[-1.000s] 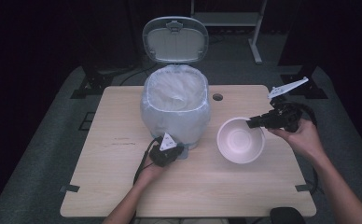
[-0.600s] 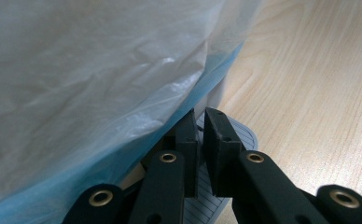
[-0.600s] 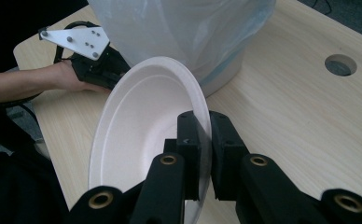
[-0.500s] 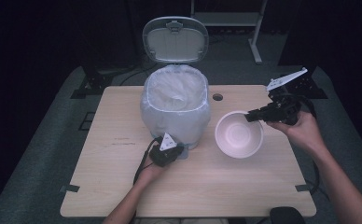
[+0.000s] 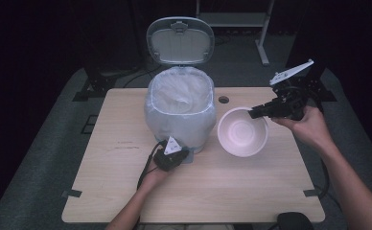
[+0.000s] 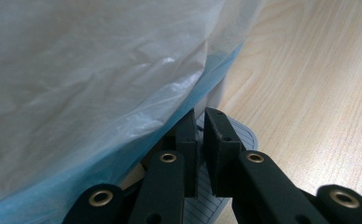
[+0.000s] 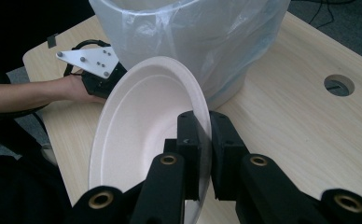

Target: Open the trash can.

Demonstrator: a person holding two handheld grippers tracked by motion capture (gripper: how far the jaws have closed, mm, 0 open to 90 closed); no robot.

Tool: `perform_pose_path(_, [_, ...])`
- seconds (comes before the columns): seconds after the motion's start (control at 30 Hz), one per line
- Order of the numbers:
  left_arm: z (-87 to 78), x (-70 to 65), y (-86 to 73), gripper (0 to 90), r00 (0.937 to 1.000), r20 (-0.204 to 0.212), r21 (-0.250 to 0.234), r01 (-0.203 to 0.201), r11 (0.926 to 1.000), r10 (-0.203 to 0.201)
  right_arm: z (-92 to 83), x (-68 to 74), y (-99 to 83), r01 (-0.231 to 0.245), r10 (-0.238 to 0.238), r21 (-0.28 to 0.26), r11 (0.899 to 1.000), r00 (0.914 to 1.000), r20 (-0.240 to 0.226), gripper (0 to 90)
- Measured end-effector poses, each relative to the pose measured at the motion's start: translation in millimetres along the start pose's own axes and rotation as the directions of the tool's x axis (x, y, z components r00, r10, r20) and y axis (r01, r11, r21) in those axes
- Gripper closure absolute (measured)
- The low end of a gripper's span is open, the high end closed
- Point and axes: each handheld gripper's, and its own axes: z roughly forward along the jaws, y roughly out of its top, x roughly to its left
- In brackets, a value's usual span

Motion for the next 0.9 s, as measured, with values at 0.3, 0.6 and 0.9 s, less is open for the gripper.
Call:
perform_pose_path(0.3, [-0.2,0.2,0.1,84.7,1.0000,0.000,0.003,-0.003,1.0000,0.003,-8.3,2.5,15.7,0.004,-0.004,0.000,1.000,1.0000,-0.006,83.1])
perform_pose_path(0.6, [-0.1,0.4,0.0,84.8,1.0000,0.001,0.002,-0.004,1.0000,0.004,-18.6,6.3,39.5,0.019,-0.020,-0.014,1.000,0.9998,-0.008,83.1])
perform_pose_path(0.9, [0.2,0.4,-0.1,84.8,1.0000,0.001,-0.002,-0.003,1.0000,0.003,-28.8,9.8,61.8,0.035,-0.035,-0.033,0.999,0.9994,-0.006,83.1])
